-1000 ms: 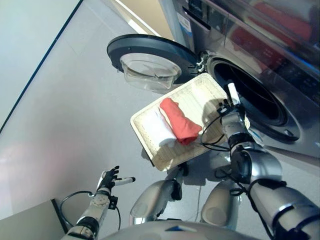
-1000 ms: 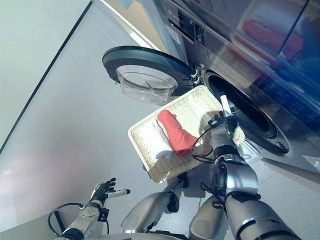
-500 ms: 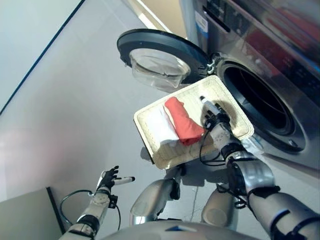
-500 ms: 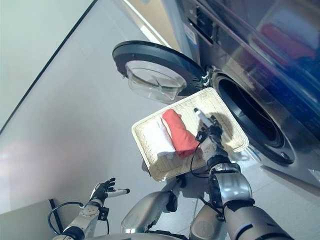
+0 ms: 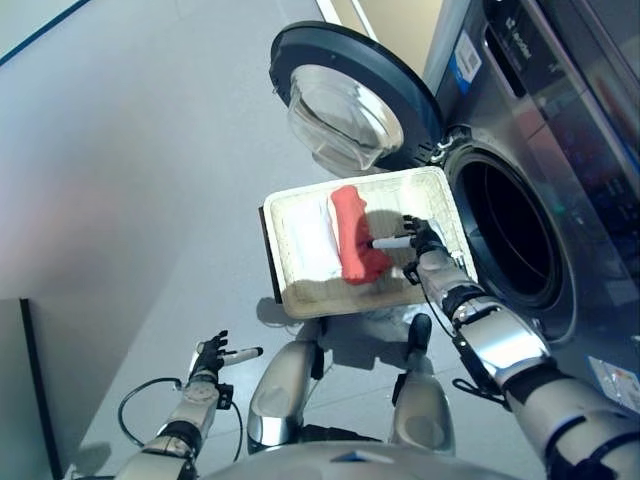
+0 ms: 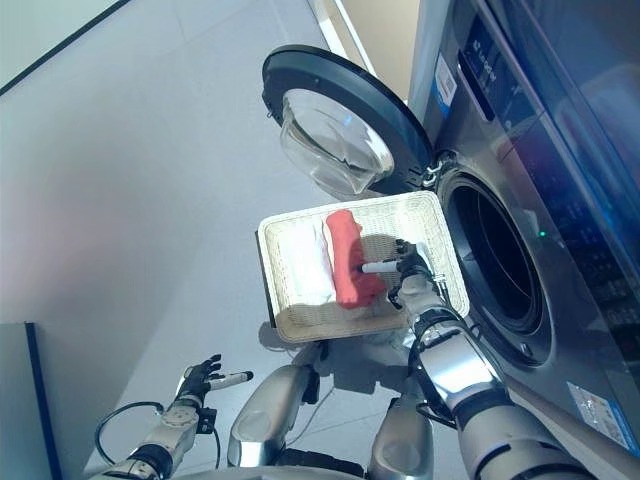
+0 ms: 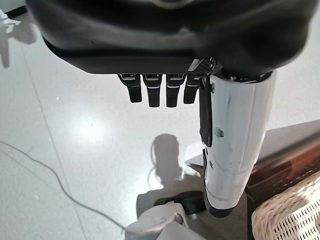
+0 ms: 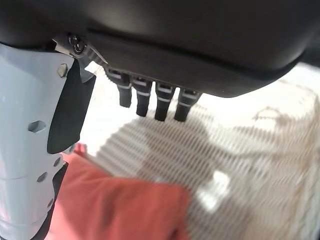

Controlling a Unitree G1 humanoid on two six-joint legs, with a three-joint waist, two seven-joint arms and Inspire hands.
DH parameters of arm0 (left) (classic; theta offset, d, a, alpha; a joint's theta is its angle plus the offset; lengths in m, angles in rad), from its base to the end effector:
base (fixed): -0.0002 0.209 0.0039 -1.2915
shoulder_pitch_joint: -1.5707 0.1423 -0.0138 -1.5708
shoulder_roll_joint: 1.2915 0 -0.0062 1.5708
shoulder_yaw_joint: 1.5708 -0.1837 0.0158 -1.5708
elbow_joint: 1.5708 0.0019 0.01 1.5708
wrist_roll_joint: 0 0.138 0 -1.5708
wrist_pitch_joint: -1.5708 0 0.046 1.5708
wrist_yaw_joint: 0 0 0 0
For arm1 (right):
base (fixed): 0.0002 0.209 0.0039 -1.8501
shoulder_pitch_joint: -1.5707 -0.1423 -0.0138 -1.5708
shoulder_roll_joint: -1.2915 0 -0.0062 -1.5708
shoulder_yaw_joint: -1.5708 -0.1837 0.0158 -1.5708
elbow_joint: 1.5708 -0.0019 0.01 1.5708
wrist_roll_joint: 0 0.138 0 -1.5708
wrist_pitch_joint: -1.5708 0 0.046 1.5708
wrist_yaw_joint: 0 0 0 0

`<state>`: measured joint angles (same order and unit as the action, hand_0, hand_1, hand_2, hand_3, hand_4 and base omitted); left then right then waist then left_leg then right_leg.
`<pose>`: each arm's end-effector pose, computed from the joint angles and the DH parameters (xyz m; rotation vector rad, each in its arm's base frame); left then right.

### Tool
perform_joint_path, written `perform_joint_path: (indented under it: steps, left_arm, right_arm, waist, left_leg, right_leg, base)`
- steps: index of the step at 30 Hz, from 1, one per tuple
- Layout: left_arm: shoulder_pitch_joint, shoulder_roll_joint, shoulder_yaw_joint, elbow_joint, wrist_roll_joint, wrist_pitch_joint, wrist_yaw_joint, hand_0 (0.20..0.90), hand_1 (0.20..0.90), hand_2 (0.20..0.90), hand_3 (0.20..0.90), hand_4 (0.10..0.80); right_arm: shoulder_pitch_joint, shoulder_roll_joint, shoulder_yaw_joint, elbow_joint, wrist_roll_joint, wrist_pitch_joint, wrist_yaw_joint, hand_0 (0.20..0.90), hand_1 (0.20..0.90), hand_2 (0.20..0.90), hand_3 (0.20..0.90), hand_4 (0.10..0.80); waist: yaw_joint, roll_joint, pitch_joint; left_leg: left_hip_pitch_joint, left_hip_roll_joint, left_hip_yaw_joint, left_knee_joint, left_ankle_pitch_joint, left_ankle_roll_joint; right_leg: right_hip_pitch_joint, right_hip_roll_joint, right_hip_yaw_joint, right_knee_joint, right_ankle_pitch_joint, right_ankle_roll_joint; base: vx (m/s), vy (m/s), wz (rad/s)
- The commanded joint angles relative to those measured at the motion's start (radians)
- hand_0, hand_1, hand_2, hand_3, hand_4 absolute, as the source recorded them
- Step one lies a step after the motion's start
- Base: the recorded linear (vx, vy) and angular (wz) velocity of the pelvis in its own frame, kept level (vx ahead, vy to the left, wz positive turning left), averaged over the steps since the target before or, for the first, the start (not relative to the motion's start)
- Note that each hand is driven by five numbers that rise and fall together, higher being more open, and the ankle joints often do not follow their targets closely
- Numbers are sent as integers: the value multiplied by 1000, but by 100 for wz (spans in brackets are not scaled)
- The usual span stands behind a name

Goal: Pick up the clothes and place them into the washing machine

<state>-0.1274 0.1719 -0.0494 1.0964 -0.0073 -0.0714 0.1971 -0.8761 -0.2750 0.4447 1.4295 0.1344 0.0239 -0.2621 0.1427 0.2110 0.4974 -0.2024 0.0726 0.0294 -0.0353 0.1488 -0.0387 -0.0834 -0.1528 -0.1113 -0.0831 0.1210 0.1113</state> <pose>0.1430 0.1998 -0.0954 0.2767 0.8796 0.2087 0.3150 -0.1912 0.0328 -0.6262 0.5200 -0.1822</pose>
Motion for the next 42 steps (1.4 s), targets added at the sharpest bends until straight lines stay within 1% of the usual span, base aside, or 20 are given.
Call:
perform_joint_path:
  steps: [1,4,6,13,14,15,18,19,21,22,25,30,31,34,36,38,39,40,41,42]
  left_arm:
    - [-22,30,-1,-25,16,-3,63,900,900,900,900,800]
    - [-10,36,6,-46,16,-5,67,900,900,900,900,800]
    - [14,52,25,-100,3,-8,85,900,900,900,900,800]
    - [24,85,31,-127,-20,-18,123,900,900,900,900,800]
    - [23,85,32,-128,-20,-17,123,900,900,900,900,800]
    - [28,89,45,-151,-33,-21,132,900,900,900,900,800]
    - [28,89,53,-182,-50,-27,143,900,900,900,900,800]
    - [27,89,54,-183,-50,-27,144,900,900,900,900,800]
    - [31,92,56,-217,-60,-33,152,900,900,900,900,800]
    - [31,92,56,-217,-60,-33,152,900,900,900,900,800]
    - [25,86,47,-244,-72,-36,157,900,900,900,900,800]
    - [22,83,34,-262,-77,-37,165,900,900,900,900,800]
    - [29,81,28,-261,-78,-39,167,900,900,900,900,800]
    - [25,77,22,-249,-80,-40,168,900,900,900,900,800]
    - [30,73,17,-229,-83,-39,169,900,900,900,900,800]
    - [25,69,23,-227,-80,-37,167,900,900,900,900,800]
    - [31,65,19,-208,-79,-37,167,900,900,900,900,800]
    - [24,65,22,-207,-79,-37,167,900,900,900,900,800]
    - [23,62,16,-181,-78,-36,168,900,900,900,900,800]
    - [23,61,14,-175,-76,-35,168,900,900,900,900,800]
  right_arm:
    - [-193,12,59,58,-45,-11,-47,900,900,900,900,800]
    - [-203,15,61,68,-43,-9,-50,900,900,900,900,800]
    - [-252,19,80,96,-65,5,-81,900,900,900,900,800]
    - [-314,41,93,128,-76,24,-118,900,900,900,900,800]
    - [-315,41,93,128,-75,24,-118,900,900,900,900,800]
    - [-326,40,99,131,-79,26,-127,900,900,900,900,800]
    - [-340,39,104,135,-77,31,-140,900,900,900,900,800]
    - [-342,40,104,136,-77,31,-140,900,900,900,900,800]
    - [-346,33,120,149,-88,40,-152,900,900,900,900,800]
    - [-346,33,120,149,-88,40,-152,900,900,900,900,800]
    - [-367,25,140,180,-110,61,-169,900,900,900,900,800]
    - [-392,19,172,207,-135,80,-180,900,900,900,900,800]
    - [-379,21,189,203,-151,84,-178,900,900,900,900,800]
    - [-379,28,201,204,-158,86,-174,900,900,900,900,800]
    - [-368,53,224,205,-169,89,-163,900,900,900,900,800]
    - [-368,63,235,194,-176,88,-156,900,900,900,900,800]
    - [-364,74,243,192,-182,89,-151,820,820,820,820,743]
    - [-371,73,244,192,-182,89,-151,694,694,694,694,653]
    - [-365,91,254,196,-190,92,-146,200,200,200,200,300]
    - [-363,97,262,198,-196,94,-143,200,200,200,200,300]
  waist:
    - [36,74,23]
    - [43,68,23]
    - [69,46,23]
    - [114,-4,23]
    - [114,-4,23]
    - [124,-19,23]
    - [136,-38,23]
    - [136,-38,23]
    - [149,-49,23]
    - [149,-49,23]
    - [162,-51,23]
    - [176,-43,23]
    - [182,-40,23]
    - [184,-40,23]
    - [192,-39,23]
    - [194,-41,23]
    - [196,-39,23]
    - [194,-41,23]
    - [197,-42,23]
    - [195,-43,23]
  left_leg:
    - [-32,70,5,102,-53,-95]
    - [-40,71,4,108,-53,-97]
    - [-91,82,-1,138,-47,-106]
    - [-176,96,-23,168,-44,-115]
    - [-179,96,-24,170,-44,-115]
    - [-207,98,-29,185,-45,-120]
    - [-248,101,-41,212,-44,-127]
    - [-251,101,-42,215,-45,-127]
    - [-301,104,-58,258,-44,-134]
    - [-301,104,-58,258,-44,-134]
    - [-372,104,-70,321,-50,-138]
    - [-440,103,-85,381,-55,-133]
    - [-456,106,-84,394,-60,-127]
    - [-474,103,-86,401,-61,-127]
    - [-466,105,-85,385,-71,-127]
    - [-478,103,-86,371,-57,-126]
    - [-466,107,-84,364,-67,-127]
    - [-476,104,-86,360,-56,-126]
    - [-462,109,-82,349,-65,-129]
    - [-461,110,-80,343,-64,-130]
  right_leg:
    - [49,-3,20,-3,-8,-58]
    - [47,-4,17,-2,-5,-56]
    - [25,-4,6,9,6,-53]
    - [-21,-1,-8,26,15,-57]
    - [-23,-1,-8,27,15,-57]
    - [-39,-2,-10,38,18,-57]
    - [-63,-3,-15,55,22,-56]
    - [-66,-3,-15,56,22,-56]
    - [-92,-4,-20,79,30,-55]
    - [-92,-4,-20,79,30,-55]
    - [-141,-4,-22,122,37,-55]
    - [-191,-2,-16,163,44,-56]
    - [-197,2,-16,166,45,-58]
    - [-205,3,-14,166,49,-60]
    - [-194,5,-17,151,43,-63]
    - [-203,3,-20,144,52,-64]
    - [-191,5,-17,139,47,-63]
    - [-202,3,-19,138,53,-63]
    - [-184,5,-17,127,49,-63]
    - [-183,5,-19,122,50,-64]
  base:
    - [-40,10,17]
    - [-20,12,27]
    - [-54,17,15]
    - [-21,5,14]
    - [-4,25,20]
    - [-3,27,25]
    - [1,21,14]
    - [5,21,14]
    - [13,22,20]
    - [17,50,9]
    - [13,66,-4]
    - [16,55,-3]
    - [27,54,-1]
    - [25,38,0]
    - [47,42,2]
    - [0,0,0]
    - [0,0,0]
    - [48,13,0]
    - [0,0,0]
    - [0,0,0]
